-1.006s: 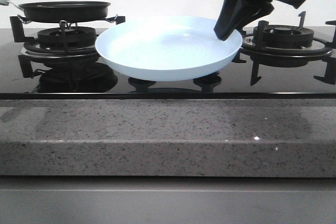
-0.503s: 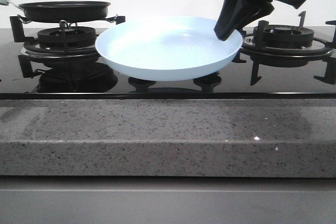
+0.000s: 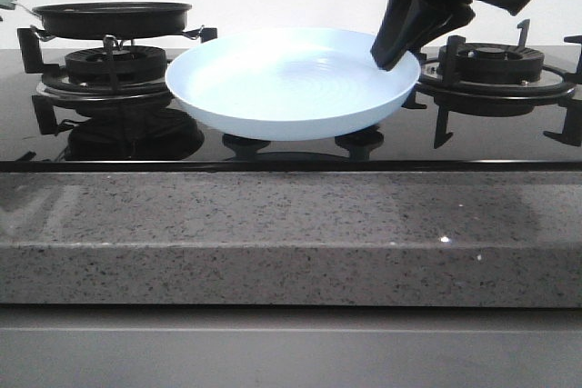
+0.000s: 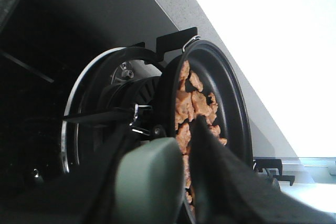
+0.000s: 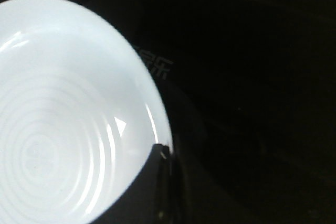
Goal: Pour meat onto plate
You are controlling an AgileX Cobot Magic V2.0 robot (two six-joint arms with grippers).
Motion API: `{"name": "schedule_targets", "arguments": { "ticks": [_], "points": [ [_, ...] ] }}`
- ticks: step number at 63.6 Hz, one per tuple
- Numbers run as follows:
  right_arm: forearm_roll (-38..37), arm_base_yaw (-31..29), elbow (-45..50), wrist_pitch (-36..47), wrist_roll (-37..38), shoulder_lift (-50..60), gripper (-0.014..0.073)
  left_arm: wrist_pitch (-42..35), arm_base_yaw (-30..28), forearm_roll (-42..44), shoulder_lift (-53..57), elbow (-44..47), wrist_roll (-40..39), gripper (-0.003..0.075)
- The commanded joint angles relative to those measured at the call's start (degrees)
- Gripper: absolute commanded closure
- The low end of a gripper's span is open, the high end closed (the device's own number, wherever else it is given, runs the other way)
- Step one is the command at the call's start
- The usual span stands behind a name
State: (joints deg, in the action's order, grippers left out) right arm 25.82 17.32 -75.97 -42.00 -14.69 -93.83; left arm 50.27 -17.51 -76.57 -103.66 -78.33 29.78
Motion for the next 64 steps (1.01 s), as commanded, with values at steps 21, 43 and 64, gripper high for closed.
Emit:
{"name": "schedule_targets", "arguments": {
  "ticks": [21, 43, 64],
  "points": [
    [1.4, -0.1, -1.3, 1.9, -0.8, 2.8, 0.0661, 2.0, 0.1, -3.7, 2.8, -1.9, 0.2, 0.0588],
    [1.4, -0.1, -1.3, 1.9, -0.8, 2.8, 0.0661, 9.9, 0.1, -9.6, 4.5, -4.8, 5.1, 0.0588],
    [1.4, -0.1, -1.3, 1.9, -0.8, 2.8, 0.0661, 10.9, 0.1, -9.7, 12.5, -6.2, 7.6, 0.0588]
  ]
}}
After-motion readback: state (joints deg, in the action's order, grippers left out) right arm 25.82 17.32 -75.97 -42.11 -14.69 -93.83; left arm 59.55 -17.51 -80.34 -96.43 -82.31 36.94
